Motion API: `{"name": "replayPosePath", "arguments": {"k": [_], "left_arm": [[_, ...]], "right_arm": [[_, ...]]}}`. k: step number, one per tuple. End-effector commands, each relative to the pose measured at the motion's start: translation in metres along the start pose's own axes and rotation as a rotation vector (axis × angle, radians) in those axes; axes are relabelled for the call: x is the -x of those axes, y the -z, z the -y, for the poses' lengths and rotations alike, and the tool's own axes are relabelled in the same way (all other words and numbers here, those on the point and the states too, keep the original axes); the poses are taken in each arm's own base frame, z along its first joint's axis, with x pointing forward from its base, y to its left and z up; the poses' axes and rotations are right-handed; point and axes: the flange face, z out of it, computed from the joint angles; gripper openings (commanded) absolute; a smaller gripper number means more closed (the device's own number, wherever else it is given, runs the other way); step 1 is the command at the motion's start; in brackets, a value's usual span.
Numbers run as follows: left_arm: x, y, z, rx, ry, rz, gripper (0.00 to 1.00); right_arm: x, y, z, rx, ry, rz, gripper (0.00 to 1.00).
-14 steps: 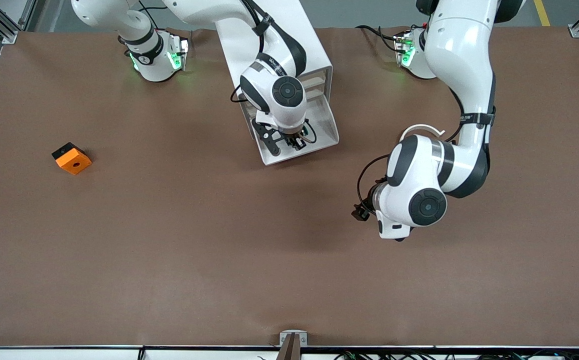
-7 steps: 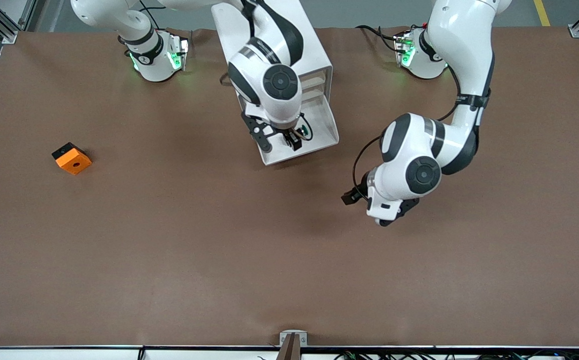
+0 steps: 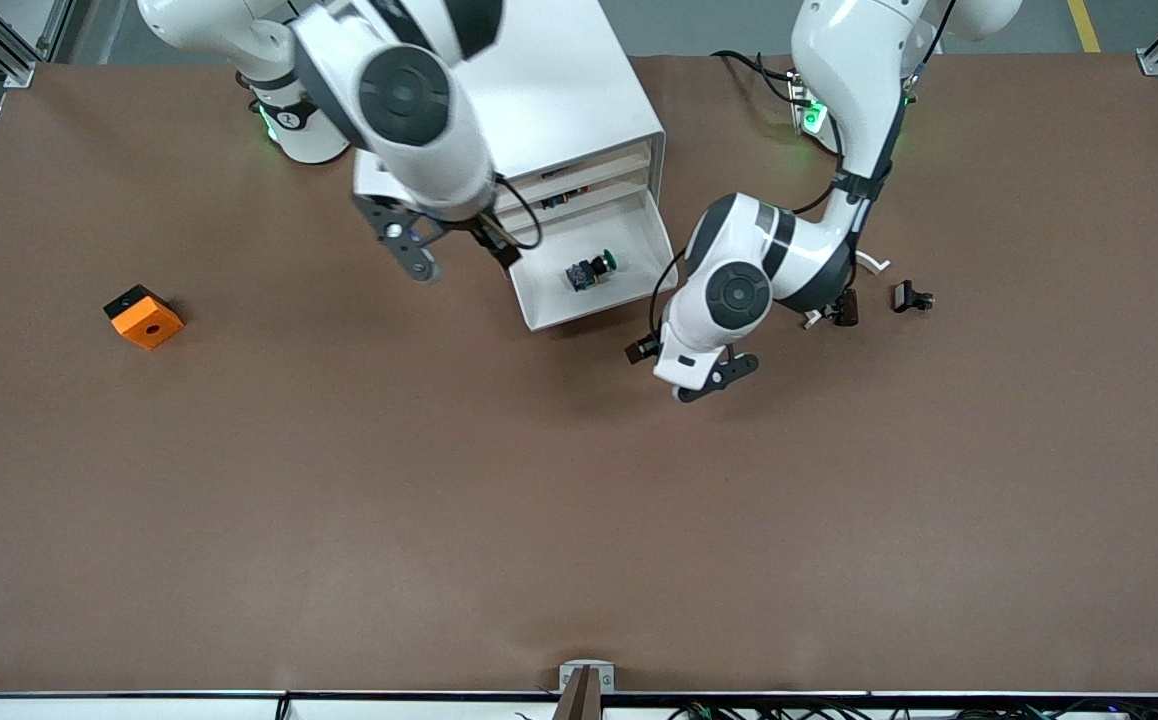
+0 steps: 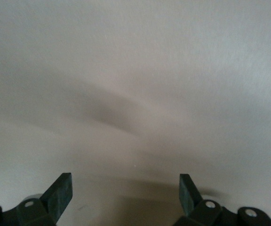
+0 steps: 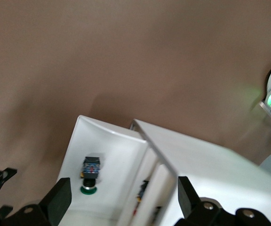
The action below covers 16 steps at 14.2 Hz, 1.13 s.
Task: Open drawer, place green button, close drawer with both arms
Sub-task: 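Push the drawer closed with the left gripper while the right gripper returns to rest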
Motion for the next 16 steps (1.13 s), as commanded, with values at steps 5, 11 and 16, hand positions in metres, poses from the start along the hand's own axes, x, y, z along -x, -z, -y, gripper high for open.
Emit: {"name": "replayPosePath", "arguments": {"k": [5, 11, 16], "left_arm": [[0.023, -0.024, -0.017, -0.018, -0.039, 0.002, 1.00], [0.063, -0.040, -0.036, 0.001, -0.071, 0.073, 1.00], [0.111, -0.065, -0.049, -0.024, -0.131, 0.121, 1.00]], "right_arm": [[-0.139, 0.072, -0.138, -0.089, 0.432, 0.042, 1.00], [-0.271, 0.074, -0.212, -0.166, 0.731, -0.035, 1.00], [-0.307, 0.094, -0.239, -0.135, 0.824, -0.158, 1.00]]}}
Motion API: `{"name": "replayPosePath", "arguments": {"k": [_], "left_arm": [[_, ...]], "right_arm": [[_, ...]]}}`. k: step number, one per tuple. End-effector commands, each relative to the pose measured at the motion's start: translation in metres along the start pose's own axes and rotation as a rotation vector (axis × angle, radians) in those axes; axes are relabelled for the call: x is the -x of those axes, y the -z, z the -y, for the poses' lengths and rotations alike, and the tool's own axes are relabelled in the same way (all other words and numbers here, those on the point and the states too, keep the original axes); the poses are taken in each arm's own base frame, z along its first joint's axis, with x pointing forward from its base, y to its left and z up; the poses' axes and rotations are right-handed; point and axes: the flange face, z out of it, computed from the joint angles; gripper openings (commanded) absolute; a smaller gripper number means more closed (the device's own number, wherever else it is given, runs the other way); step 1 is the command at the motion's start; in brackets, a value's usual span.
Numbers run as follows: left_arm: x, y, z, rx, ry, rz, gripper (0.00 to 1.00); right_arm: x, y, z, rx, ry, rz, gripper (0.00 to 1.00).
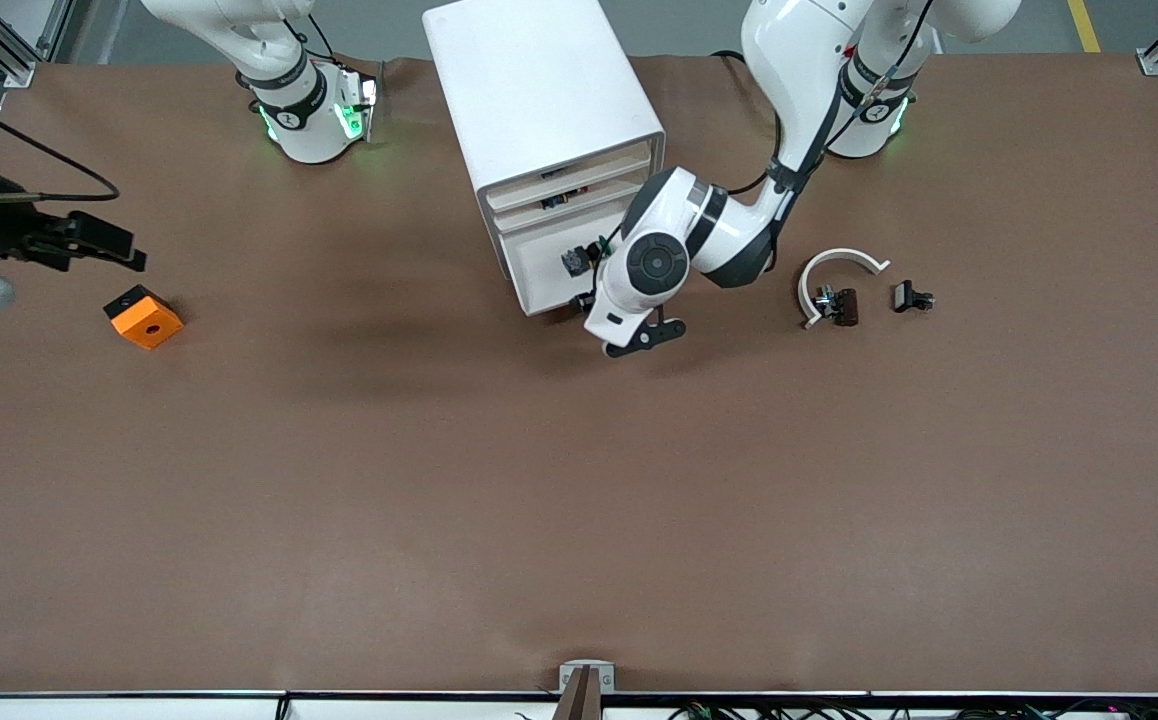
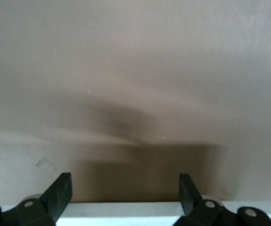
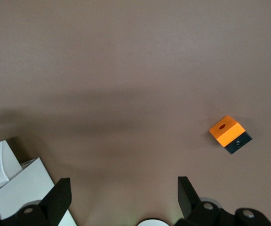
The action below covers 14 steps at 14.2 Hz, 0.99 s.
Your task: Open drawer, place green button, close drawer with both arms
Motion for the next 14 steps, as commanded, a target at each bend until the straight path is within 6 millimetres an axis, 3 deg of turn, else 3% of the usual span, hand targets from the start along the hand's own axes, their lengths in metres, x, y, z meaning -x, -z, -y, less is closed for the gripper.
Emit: {"name": "replayPosePath", "arguments": {"k": [1, 6, 14], "left_arm": [[0.022, -0.017, -0.010, -0.006, -0.015, 0.027, 1.00], [0.064, -0.034, -0.026, -0.021, -0.037, 0.060, 1.00], [0.095, -0.053, -0.027, -0.037, -0.024, 0.122, 1.00]], "right_arm": [[0.006, 0.019, 0.009, 0.049, 0.030, -0.039, 1.00], [0.014, 0.034, 0.030, 0.082, -0.023, -0.041, 1.00], [0.043, 0.051, 0.028, 0.080, -0.012, -0.054, 1.00]]}}
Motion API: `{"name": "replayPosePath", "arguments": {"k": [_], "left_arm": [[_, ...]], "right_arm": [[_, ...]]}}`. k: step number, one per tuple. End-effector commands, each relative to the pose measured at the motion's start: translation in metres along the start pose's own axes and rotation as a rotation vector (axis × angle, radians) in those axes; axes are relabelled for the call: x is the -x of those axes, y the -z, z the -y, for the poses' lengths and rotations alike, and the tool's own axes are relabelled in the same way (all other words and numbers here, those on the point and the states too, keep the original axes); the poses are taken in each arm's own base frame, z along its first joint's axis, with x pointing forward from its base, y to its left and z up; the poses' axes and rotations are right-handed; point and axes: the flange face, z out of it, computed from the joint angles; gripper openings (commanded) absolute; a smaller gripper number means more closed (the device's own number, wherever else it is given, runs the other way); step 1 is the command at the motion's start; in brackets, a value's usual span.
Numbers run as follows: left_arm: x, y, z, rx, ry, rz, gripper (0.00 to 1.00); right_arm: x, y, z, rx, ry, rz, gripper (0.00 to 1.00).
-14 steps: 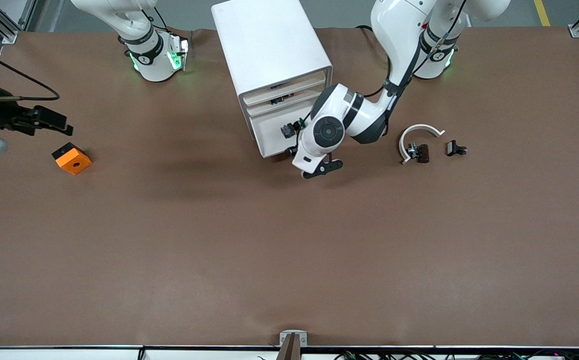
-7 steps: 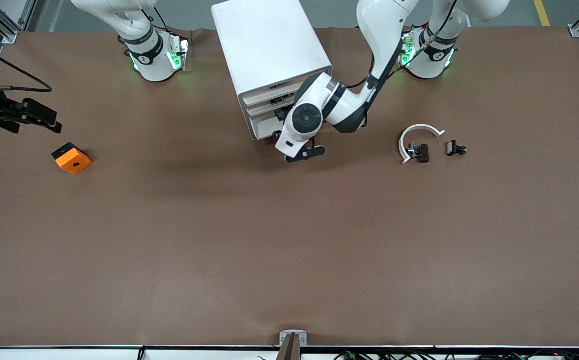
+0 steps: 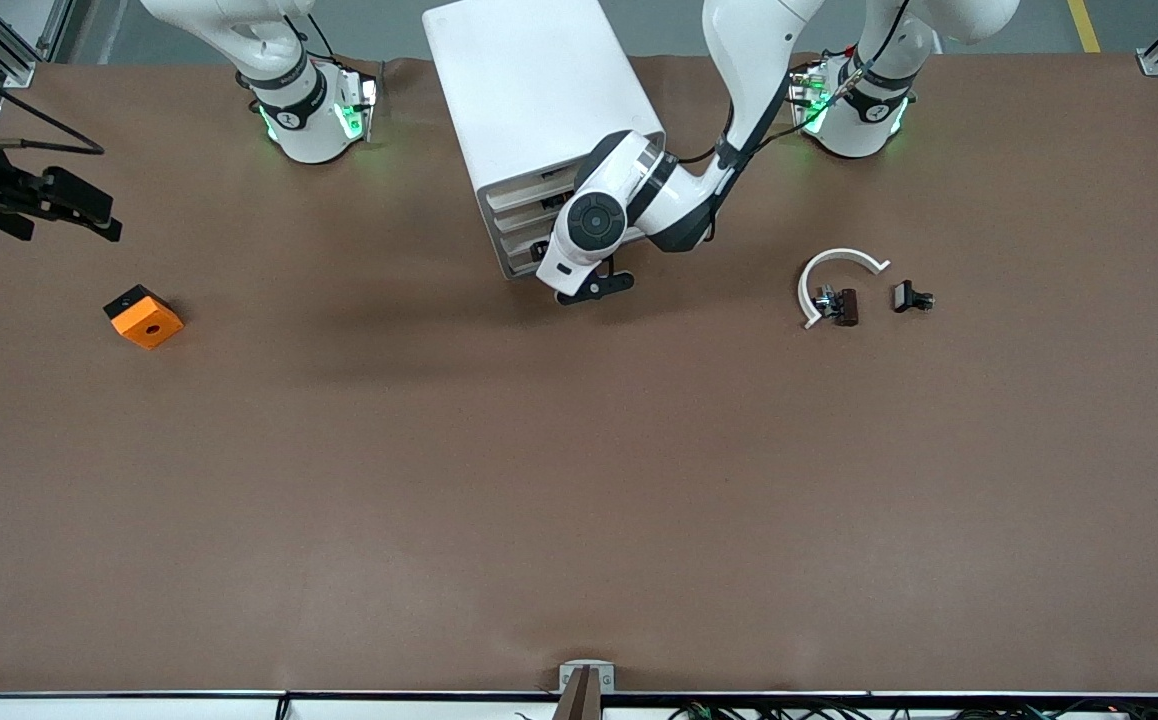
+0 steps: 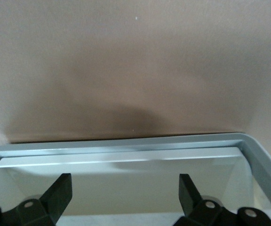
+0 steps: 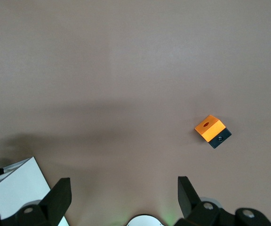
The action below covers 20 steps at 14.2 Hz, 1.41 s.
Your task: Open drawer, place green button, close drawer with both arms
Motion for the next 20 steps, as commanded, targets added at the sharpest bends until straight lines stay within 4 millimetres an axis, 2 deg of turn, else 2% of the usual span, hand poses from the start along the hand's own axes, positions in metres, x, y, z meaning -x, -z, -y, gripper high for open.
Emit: {"name": "replayPosePath", "arguments": {"k": [1, 4, 5, 7, 9, 12, 16, 18, 20], "left_arm": [[0.011, -0.005, 0.001, -0.002, 0.006, 0.022, 1.00], [0.003, 0.005, 0.004, 0.010, 0.022, 0.019, 1.00], [-0.003, 0.013, 0.005, 0.020, 0.032, 0.012, 1.00], [-0.028, 0.040, 0.013, 0.043, 0.058, -0.027, 1.00], [-0.057, 0.079, 0.025, 0.055, 0.053, -0.110, 1.00], [-0.095, 0.147, 0.061, 0.074, 0.080, -0.199, 1.00], [-0.118, 0.242, 0.126, 0.041, 0.120, -0.268, 1.00], [-0.121, 0.287, 0.158, 0.053, 0.093, -0.308, 1.00], [-0.120, 0.333, 0.198, 0.058, 0.084, -0.306, 1.00]], "right_arm": [[0.012, 0.004, -0.001, 0.010, -0.015, -0.002, 1.00], [0.011, 0.008, -0.003, 0.015, -0.025, -0.009, 1.00], [0.011, 0.008, -0.003, 0.018, -0.020, -0.009, 1.00], [0.012, 0.009, -0.002, 0.020, -0.017, -0.011, 1.00], [0.011, 0.010, 0.002, 0.019, -0.009, -0.020, 1.00], [0.010, 0.009, 0.001, 0.014, -0.011, -0.019, 1.00], [0.010, 0.012, -0.001, 0.012, -0.016, -0.025, 1.00], [0.010, 0.013, 0.000, 0.010, -0.014, -0.028, 1.00], [0.010, 0.014, 0.000, 0.010, -0.014, -0.033, 1.00]]}}
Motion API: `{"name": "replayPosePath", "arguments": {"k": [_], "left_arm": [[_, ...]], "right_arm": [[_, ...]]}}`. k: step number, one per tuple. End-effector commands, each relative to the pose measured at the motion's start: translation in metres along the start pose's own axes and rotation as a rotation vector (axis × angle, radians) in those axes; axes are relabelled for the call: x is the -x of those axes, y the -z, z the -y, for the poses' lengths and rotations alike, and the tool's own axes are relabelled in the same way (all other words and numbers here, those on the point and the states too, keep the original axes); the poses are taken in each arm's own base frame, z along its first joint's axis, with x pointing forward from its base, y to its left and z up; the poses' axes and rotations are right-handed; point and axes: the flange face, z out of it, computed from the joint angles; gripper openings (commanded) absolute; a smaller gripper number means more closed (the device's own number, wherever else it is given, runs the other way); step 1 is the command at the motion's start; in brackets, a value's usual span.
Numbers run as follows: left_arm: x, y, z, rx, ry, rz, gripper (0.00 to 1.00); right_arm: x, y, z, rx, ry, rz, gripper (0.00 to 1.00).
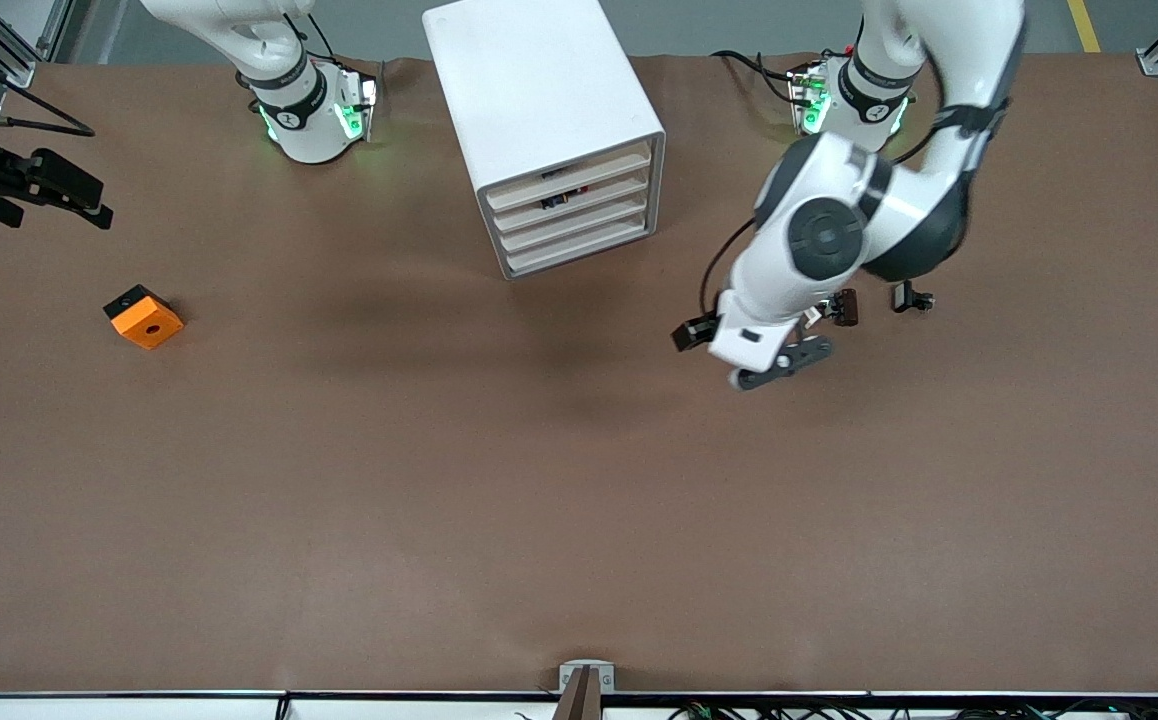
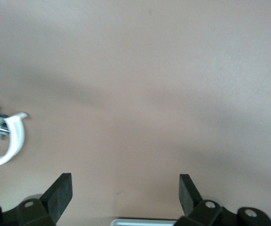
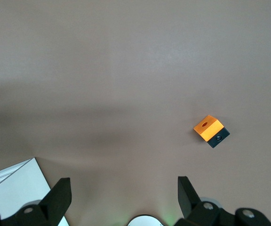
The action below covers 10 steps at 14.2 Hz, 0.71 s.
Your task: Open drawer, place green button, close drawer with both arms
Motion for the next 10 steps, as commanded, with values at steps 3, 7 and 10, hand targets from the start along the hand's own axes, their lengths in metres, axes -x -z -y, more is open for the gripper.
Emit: {"name": "replayPosePath", "arguments": {"k": [3, 7, 10], "left_arm": [[-0.033, 0.096, 0.092, -0.013, -0.057, 0.009, 1.00], [-0.044, 0.147, 0.147, -0.074, -0.151, -0.083, 1.00], [-0.054, 0.185, 0.190, -0.053, -0.170, -0.130, 1.00]], "right_arm": [[0.004, 0.008, -0.001, 0.007, -0.011, -0.019, 1.00], [0.004, 0.008, 0.000, 0.007, -0.009, -0.022, 1.00], [0.004, 0.009, 0.000, 0.007, -0.008, -0.027, 1.00]]}}
